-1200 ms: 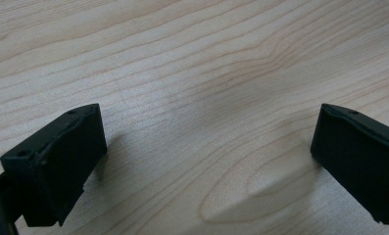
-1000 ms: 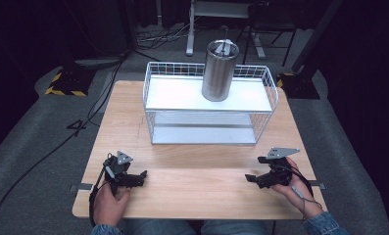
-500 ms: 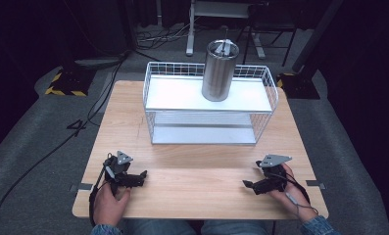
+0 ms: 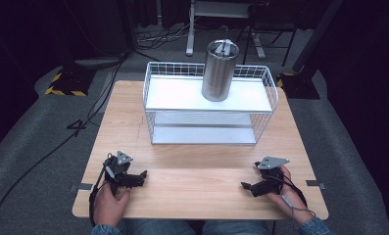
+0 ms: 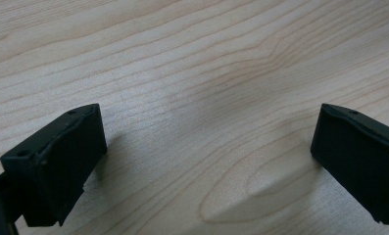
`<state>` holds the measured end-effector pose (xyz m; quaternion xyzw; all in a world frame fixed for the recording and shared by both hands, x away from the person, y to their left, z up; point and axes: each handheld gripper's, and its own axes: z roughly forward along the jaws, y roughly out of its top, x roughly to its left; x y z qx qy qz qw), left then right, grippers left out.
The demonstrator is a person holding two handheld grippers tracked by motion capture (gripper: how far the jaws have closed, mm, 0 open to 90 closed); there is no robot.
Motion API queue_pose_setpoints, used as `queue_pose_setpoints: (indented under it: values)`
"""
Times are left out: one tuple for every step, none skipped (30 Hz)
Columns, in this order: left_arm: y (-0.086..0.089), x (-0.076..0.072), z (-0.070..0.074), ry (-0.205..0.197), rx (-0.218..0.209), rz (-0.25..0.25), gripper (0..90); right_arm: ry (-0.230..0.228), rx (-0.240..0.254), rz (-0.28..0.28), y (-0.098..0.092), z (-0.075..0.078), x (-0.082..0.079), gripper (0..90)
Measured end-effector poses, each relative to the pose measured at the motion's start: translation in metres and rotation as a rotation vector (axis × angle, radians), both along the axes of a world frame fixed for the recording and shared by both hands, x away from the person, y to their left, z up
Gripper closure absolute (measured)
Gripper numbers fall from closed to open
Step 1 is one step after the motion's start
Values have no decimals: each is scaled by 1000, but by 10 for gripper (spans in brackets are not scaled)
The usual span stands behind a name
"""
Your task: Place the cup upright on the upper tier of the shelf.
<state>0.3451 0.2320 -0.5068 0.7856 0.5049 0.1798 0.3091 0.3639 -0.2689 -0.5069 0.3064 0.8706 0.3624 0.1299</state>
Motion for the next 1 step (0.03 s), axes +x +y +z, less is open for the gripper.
queue_pose_setpoints:
  values:
    - [0,0,0,0,0,0,5,0,1,0,0,0,0,0]
